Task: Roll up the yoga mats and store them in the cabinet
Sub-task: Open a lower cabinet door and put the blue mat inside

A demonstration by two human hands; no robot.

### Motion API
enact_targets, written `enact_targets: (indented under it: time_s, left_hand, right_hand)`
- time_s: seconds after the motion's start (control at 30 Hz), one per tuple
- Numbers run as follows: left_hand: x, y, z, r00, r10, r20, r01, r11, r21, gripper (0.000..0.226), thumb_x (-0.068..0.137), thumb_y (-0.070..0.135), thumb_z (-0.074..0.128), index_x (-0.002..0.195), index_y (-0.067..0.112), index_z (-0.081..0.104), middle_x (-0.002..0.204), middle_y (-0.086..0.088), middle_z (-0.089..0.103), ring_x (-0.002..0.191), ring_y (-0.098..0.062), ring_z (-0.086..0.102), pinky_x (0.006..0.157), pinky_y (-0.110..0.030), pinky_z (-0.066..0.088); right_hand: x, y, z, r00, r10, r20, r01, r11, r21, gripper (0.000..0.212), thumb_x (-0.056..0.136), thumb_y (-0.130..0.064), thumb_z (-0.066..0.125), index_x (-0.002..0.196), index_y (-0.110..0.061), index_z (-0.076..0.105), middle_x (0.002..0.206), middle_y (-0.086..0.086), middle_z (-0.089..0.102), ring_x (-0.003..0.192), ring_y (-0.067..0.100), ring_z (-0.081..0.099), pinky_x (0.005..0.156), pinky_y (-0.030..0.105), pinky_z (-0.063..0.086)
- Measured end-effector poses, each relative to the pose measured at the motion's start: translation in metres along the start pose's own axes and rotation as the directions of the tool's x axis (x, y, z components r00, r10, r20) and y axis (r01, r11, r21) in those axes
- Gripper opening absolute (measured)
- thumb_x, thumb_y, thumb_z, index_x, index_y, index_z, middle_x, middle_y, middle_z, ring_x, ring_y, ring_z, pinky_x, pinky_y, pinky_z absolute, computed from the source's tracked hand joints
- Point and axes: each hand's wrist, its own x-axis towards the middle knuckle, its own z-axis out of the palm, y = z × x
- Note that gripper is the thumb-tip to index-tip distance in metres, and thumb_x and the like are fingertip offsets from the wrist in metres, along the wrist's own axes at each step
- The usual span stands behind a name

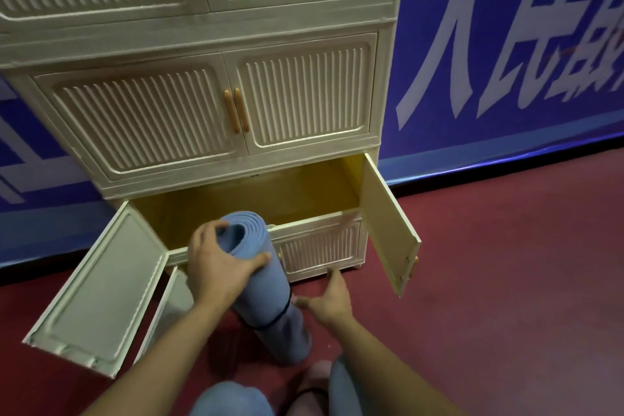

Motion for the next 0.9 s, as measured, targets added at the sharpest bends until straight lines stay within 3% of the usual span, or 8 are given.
enact_targets:
  time_s: [0.13, 0.3, 0.47, 0.57, 0.63, 0.7, 0.8, 0.9]
  left_hand:
    - [0.033, -0.004, -0.014, 0.951, -0.309, -0.011, 0.298, 0.926, -0.231, 0.065, 0.041, 0.046, 0.100, 0.091, 0.026, 0.065, 0.119, 0.002, 0.065, 0.104, -0.023, 0.063, 0.083, -0.038, 0.050]
    - [0.074, -0.005, -0.039, 0.929, -0.342, 0.142, 0.371, 0.845, -0.385, 0.078, 0.020, 0.055, 0.100, 0.081, 0.012, 0.079, 0.130, 0.011, 0.069, 0.109, -0.015, 0.069, 0.092, -0.043, 0.059]
    - [0.085, -0.034, -0.060, 0.858, -0.449, 0.250, 0.509, 0.679, -0.529, 0.094, 0.020, 0.044, 0.100, 0.101, 0.003, 0.077, 0.100, -0.010, 0.079, 0.089, -0.032, 0.076, 0.080, -0.052, 0.062]
    - [0.067, -0.058, -0.050, 0.786, -0.564, 0.252, 0.601, 0.603, -0.525, 0.079, 0.030, 0.043, 0.101, 0.093, 0.003, 0.076, 0.098, -0.015, 0.078, 0.087, -0.035, 0.075, 0.074, -0.054, 0.062]
    - [0.058, -0.069, -0.039, 0.771, -0.612, 0.179, 0.597, 0.594, -0.540, 0.062, 0.045, 0.046, 0.097, 0.089, 0.009, 0.076, 0.099, -0.013, 0.077, 0.090, -0.034, 0.074, 0.078, -0.057, 0.062]
    - [0.055, -0.076, -0.025, 0.777, -0.619, 0.111, 0.546, 0.576, -0.608, 0.076, 0.051, 0.061, 0.091, 0.109, 0.015, 0.072, 0.113, -0.008, 0.073, 0.099, -0.031, 0.072, 0.085, -0.060, 0.060]
    - [0.045, -0.077, 0.003, 0.682, -0.714, 0.158, 0.495, 0.292, -0.819, 0.088, 0.072, 0.058, 0.083, 0.145, 0.025, 0.047, 0.146, -0.010, 0.052, 0.128, -0.034, 0.058, 0.098, -0.055, 0.054]
    - [0.022, -0.048, 0.040, 0.554, -0.573, 0.603, 0.629, -0.185, -0.755, 0.072, 0.082, 0.059, 0.075, 0.140, 0.020, 0.055, 0.137, -0.016, 0.058, 0.124, -0.039, 0.058, 0.099, -0.054, 0.052]
  right_hand:
    - [0.002, 0.003, 0.007, 0.981, -0.072, 0.183, 0.123, 0.950, -0.288, 0.159, 0.042, -0.058, 0.098, 0.162, -0.022, -0.001, 0.169, -0.001, 0.009, 0.156, 0.023, 0.011, 0.124, 0.048, 0.022]
    - [0.006, 0.003, 0.019, 0.945, -0.242, 0.221, 0.314, 0.861, -0.399, 0.172, 0.040, -0.066, 0.094, 0.153, -0.032, -0.031, 0.166, 0.001, -0.026, 0.154, 0.022, -0.022, 0.126, 0.054, 0.001]
    - [0.034, 0.004, 0.005, 0.850, -0.527, -0.015, 0.446, 0.733, -0.513, 0.148, 0.047, -0.066, 0.089, 0.159, -0.033, -0.001, 0.167, 0.010, 0.005, 0.155, 0.034, -0.001, 0.126, 0.051, 0.001]
    - [0.051, 0.006, 0.001, 0.814, -0.579, 0.042, 0.496, 0.656, -0.570, 0.124, 0.049, -0.065, 0.080, 0.154, -0.029, 0.024, 0.152, 0.006, 0.037, 0.140, 0.034, 0.037, 0.118, 0.051, 0.028]
    - [0.058, -0.003, -0.002, 0.816, -0.567, 0.107, 0.506, 0.614, -0.606, 0.115, 0.050, -0.061, 0.077, 0.150, -0.028, 0.031, 0.143, 0.001, 0.046, 0.131, 0.030, 0.047, 0.111, 0.046, 0.036]
    - [0.065, -0.019, -0.008, 0.838, -0.526, 0.145, 0.481, 0.588, -0.650, 0.114, 0.050, -0.059, 0.078, 0.150, -0.032, 0.032, 0.141, -0.001, 0.048, 0.129, 0.027, 0.048, 0.110, 0.044, 0.037]
    - [0.071, -0.056, -0.018, 0.878, -0.436, 0.196, 0.437, 0.566, -0.699, 0.113, 0.047, -0.067, 0.076, 0.147, -0.039, 0.030, 0.133, -0.004, 0.057, 0.122, 0.026, 0.056, 0.102, 0.044, 0.043]
    - [0.072, -0.094, -0.015, 0.889, -0.343, 0.305, 0.441, 0.451, -0.776, 0.112, 0.046, -0.067, 0.077, 0.145, -0.038, 0.032, 0.124, -0.006, 0.065, 0.113, 0.027, 0.063, 0.096, 0.041, 0.047]
